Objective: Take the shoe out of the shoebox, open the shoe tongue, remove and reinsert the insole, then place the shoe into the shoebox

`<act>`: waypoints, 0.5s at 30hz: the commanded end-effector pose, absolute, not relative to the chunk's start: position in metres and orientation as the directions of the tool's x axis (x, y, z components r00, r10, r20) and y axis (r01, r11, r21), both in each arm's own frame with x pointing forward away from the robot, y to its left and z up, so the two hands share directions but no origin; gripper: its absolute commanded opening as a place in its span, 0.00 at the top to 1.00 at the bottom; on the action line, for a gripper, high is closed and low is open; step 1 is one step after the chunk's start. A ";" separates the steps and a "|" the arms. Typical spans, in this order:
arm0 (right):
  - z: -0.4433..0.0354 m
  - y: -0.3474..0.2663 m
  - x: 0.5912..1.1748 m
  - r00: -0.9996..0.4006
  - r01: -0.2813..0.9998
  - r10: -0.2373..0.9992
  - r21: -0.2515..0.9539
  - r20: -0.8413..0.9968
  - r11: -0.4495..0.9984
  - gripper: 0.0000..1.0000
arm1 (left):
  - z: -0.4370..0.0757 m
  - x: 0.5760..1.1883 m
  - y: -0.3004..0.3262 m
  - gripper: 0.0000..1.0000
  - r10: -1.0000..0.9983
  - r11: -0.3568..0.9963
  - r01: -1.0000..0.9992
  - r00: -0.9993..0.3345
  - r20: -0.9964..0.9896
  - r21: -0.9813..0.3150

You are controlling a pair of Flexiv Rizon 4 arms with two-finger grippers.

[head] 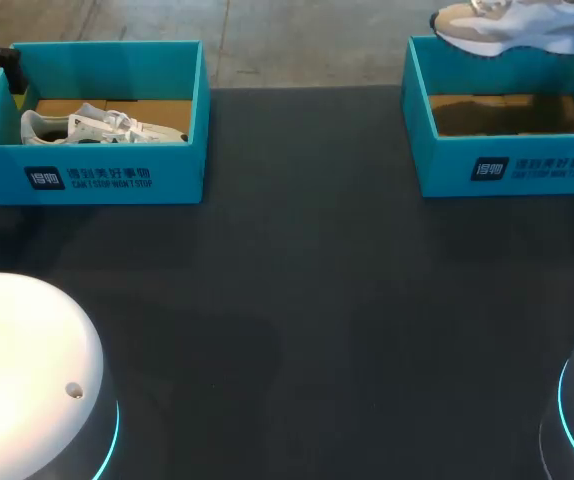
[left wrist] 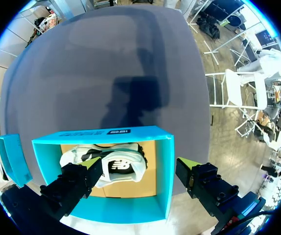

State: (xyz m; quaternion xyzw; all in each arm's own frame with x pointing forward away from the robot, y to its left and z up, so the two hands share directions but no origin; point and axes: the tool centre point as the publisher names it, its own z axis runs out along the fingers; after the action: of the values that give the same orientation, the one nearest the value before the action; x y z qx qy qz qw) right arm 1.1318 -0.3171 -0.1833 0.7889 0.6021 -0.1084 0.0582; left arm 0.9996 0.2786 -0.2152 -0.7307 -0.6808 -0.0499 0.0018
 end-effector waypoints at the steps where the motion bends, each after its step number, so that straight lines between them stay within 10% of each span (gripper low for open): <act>1: -0.159 -0.299 1.101 0.254 0.967 0.935 0.032 -0.247 -0.254 1.00 | -0.215 0.998 0.279 0.00 0.995 -0.073 0.995 0.068 0.077 0.068; 15: -0.119 -0.220 1.029 0.255 0.966 0.943 0.107 -0.215 -0.237 1.00 | -0.215 0.998 0.279 0.00 0.995 -0.073 0.995 0.068 0.077 0.068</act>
State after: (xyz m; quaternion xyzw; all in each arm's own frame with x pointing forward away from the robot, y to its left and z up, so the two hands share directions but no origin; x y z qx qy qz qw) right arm 1.0717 -0.2337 -0.1280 0.7898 0.6016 -0.1168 0.0272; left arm 0.9996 0.2786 -0.2152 -0.7307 -0.6808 -0.0499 0.0018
